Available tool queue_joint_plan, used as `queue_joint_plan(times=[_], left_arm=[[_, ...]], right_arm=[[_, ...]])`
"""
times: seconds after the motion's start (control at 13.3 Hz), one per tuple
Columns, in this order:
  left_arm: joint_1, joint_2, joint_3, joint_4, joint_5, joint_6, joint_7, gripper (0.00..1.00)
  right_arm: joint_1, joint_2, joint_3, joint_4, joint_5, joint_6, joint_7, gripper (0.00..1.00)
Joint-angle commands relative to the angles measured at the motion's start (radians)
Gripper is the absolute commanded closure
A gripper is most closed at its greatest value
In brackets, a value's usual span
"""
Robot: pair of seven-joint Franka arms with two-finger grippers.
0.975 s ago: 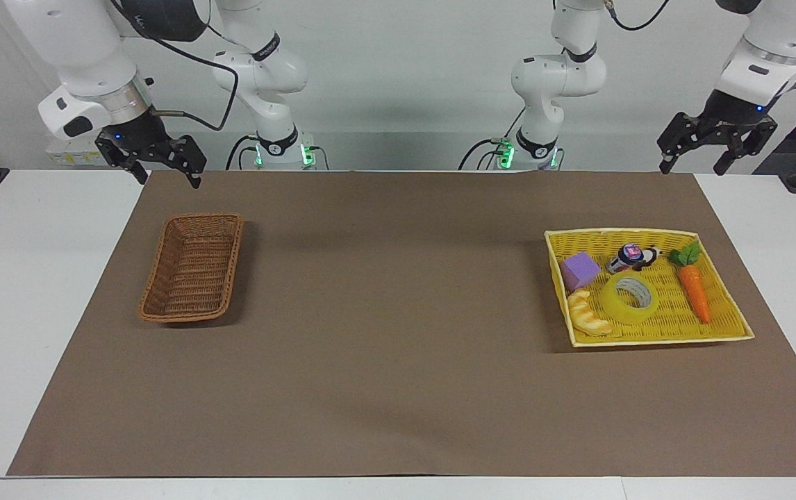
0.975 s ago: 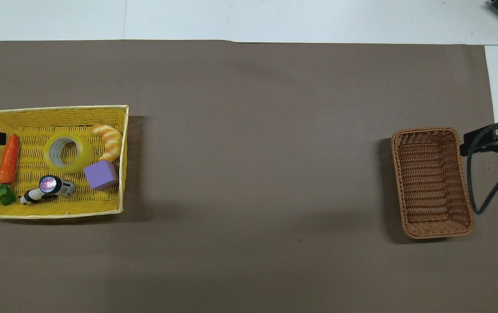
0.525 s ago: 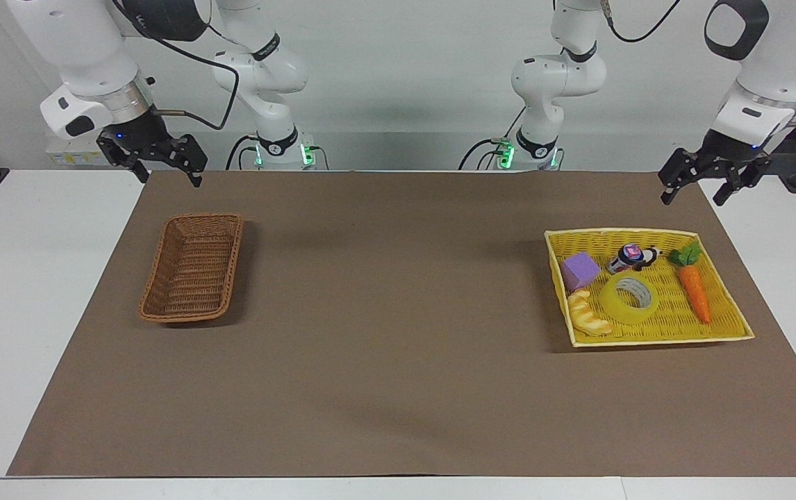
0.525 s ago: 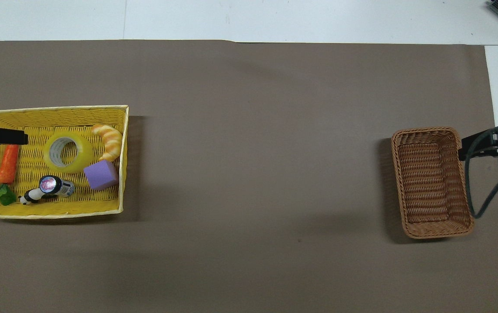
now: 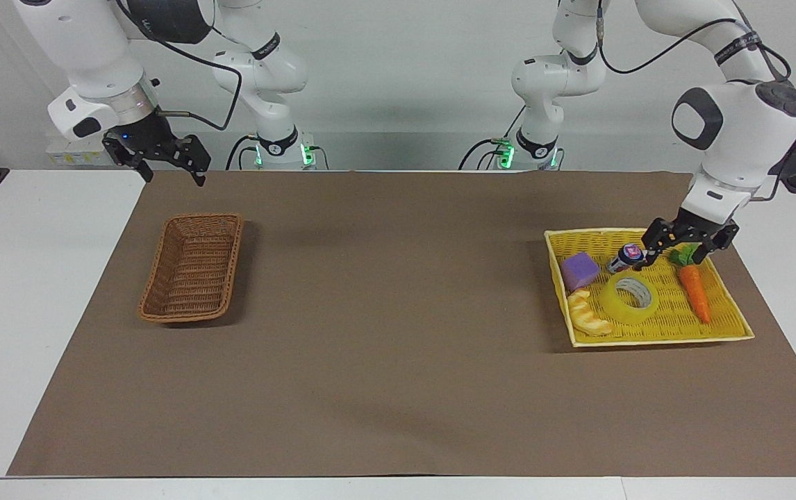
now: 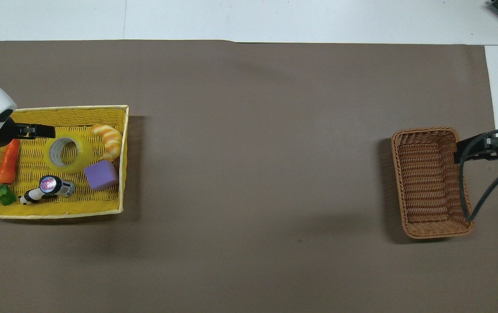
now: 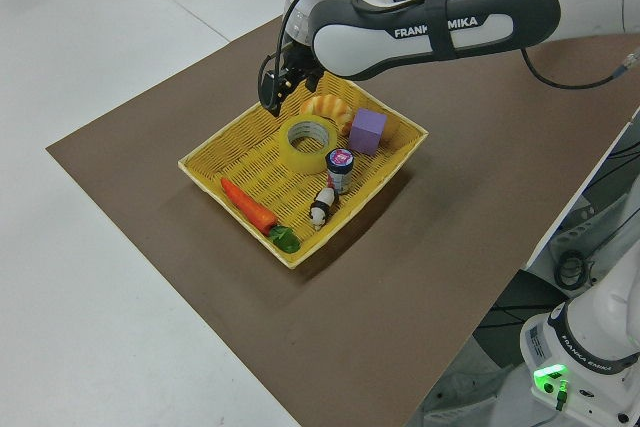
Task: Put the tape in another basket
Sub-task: 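Reach the left gripper into the yellow basket toward the yellow tape roll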
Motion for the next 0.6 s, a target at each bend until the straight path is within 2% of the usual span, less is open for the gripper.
queue_joint_plan(times=[0.0, 0.22, 0.38, 0.53], left_arm=[[0.028, 0.008, -0.009, -0.087, -0.012, 0.102, 0.038, 0.0], [0.03, 0.008, -0.01, -0.152, -0.014, 0.158, 0.049, 0.0], [0.031, 0.008, -0.009, -0.168, -0.014, 0.152, 0.072, 0.1], [0.046, 0.009, -0.01, -0.185, -0.014, 0.156, 0.079, 0.26]], right_arm=[[-0.011, -0.035, 0.006, -0.042, 0.014, 0.025, -0.003, 0.0], [-0.011, -0.034, 0.006, -0.042, 0.04, 0.025, -0.001, 0.0], [-0.014, -0.034, 0.006, -0.042, 0.063, 0.027, -0.001, 0.0], [-0.014, -0.034, 0.006, -0.042, 0.066, 0.027, 0.001, 0.0]])
